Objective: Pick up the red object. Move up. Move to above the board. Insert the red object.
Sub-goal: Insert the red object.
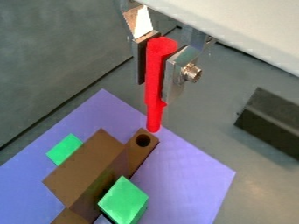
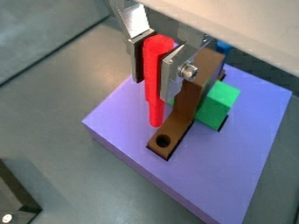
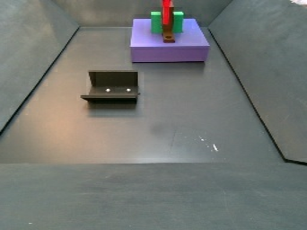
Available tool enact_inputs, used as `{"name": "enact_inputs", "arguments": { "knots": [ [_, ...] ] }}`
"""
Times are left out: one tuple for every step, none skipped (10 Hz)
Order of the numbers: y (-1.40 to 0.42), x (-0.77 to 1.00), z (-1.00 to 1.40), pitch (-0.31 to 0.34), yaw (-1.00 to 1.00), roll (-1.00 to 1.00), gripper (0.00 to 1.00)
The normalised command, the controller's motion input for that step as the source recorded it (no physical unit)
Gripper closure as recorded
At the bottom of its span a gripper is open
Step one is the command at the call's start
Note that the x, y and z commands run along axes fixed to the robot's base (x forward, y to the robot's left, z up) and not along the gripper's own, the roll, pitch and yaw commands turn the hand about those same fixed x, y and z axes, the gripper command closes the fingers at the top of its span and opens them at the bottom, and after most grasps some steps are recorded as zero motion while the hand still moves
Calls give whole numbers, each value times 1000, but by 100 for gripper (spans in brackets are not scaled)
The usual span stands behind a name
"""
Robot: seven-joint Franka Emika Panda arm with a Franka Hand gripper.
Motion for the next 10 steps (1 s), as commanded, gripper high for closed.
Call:
{"name": "enact_inputs", "arguments": {
  "knots": [
    [0, 0, -289, 0, -117, 3, 100],
    [0, 0, -289, 0, -100, 0, 100],
    [0, -17, -286, -20, -63, 0, 100],
    [0, 0, -266, -10, -29, 0, 100],
    [0, 0, -251, 0, -40, 0, 100],
    [0, 0, -231, 0, -60, 0, 100],
    [0, 0, -211, 0, -46, 0, 100],
    [0, 0, -214, 0, -46, 0, 100],
    [0, 0, -194, -1, -46, 0, 100],
    [0, 0, -146, 0, -49, 0, 100]
  ]
}}
